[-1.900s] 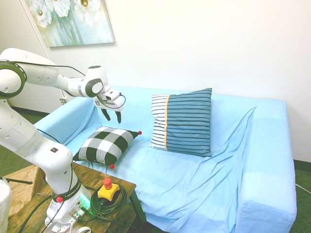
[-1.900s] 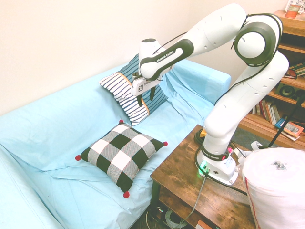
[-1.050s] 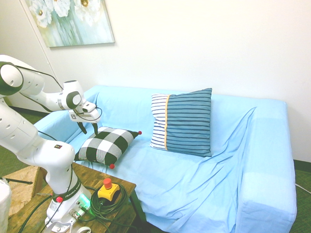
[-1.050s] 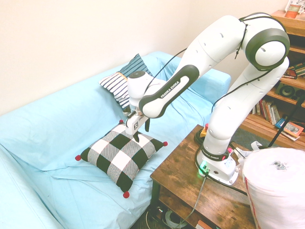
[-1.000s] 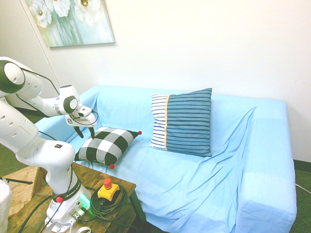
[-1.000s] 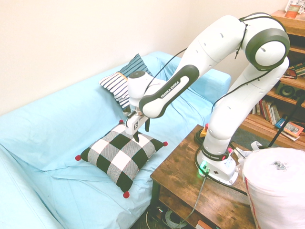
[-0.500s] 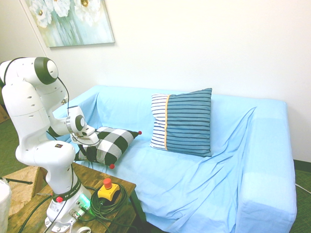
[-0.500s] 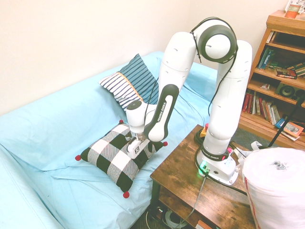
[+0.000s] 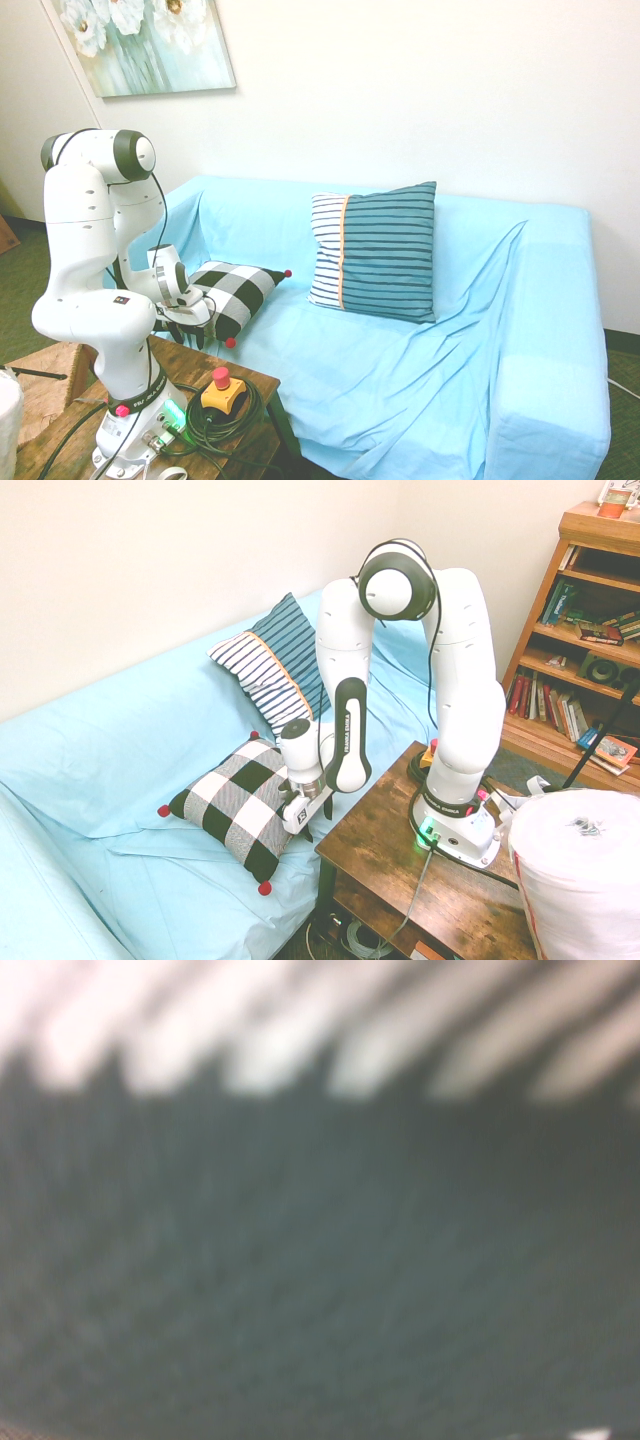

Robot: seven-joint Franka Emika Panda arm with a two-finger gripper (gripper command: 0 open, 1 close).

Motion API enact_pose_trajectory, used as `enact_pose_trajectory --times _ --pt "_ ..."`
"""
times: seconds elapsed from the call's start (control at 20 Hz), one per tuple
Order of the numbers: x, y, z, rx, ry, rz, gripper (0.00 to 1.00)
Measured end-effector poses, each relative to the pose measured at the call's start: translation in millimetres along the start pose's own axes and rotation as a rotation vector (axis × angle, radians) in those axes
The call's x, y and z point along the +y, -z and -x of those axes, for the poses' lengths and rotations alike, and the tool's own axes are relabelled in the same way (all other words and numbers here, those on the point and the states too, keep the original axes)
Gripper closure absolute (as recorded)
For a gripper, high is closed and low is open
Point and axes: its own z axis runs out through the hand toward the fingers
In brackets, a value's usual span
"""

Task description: Lift the pillow

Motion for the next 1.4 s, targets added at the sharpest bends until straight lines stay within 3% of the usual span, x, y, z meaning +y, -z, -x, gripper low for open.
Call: enact_pose_trajectory --times 0.3,0.6,1.0,1.4 --pt "6 -5 -11 0.031 -0.015 -0.047 0.0" --pt "-12 30 -35 0.087 -0.026 -0.101 0.0" --pt "-76 109 -77 0.136 -0.026 -0.15 0.0" --pt "-155 234 -177 0.206 -0.029 -0.233 0.0"
